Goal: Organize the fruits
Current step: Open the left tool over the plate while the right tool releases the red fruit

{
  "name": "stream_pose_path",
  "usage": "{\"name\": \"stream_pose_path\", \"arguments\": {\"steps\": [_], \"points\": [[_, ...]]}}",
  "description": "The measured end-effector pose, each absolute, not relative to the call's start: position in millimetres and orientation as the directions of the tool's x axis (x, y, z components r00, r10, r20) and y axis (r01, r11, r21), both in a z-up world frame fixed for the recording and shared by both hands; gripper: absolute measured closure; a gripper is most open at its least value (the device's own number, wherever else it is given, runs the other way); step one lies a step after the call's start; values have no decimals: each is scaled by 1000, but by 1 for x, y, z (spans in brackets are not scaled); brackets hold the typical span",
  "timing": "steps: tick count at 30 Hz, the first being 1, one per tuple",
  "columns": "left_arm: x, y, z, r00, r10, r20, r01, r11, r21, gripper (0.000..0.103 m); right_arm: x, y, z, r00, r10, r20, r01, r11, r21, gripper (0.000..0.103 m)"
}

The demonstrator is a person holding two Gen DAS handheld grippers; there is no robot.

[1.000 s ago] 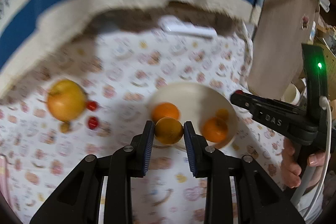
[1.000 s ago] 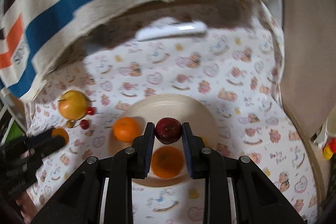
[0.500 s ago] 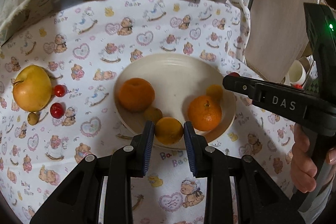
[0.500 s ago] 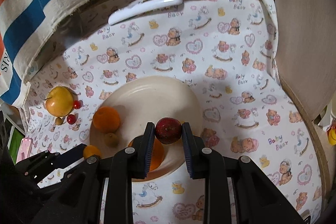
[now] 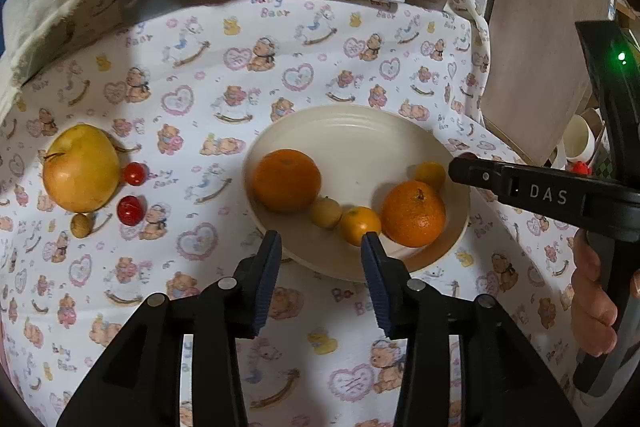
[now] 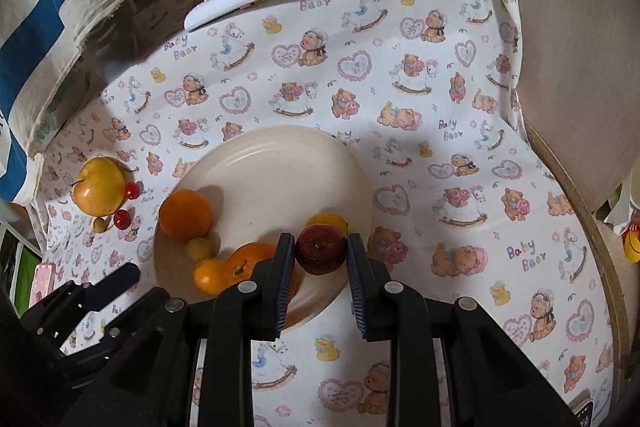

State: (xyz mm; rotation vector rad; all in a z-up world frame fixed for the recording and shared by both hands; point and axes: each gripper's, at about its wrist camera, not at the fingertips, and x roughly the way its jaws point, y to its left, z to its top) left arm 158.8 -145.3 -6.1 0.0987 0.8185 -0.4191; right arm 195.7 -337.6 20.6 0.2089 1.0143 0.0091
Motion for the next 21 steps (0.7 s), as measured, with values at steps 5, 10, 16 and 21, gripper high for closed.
{"name": "stream_pose_path", "arguments": {"steps": [5,10,16,21], "points": [[156,-136,-2,633,-304,-712,388,921,-48,58,198,-337,18,511,97,-854,95,981,168,76],[154,-128,1,651,-287,-703,374,927,-32,53,198,-337,17,507,90,-857,96,983,159,76],[155,-123,-2,659,-263,-704,349,937,-23,48,196,-336,17,514,73,-855,93,986,140,74],[156,-116,-2,665,-255,-702,332,943,-29,48,195,-336,20,525,93,-846,85,983,160,71]]}}
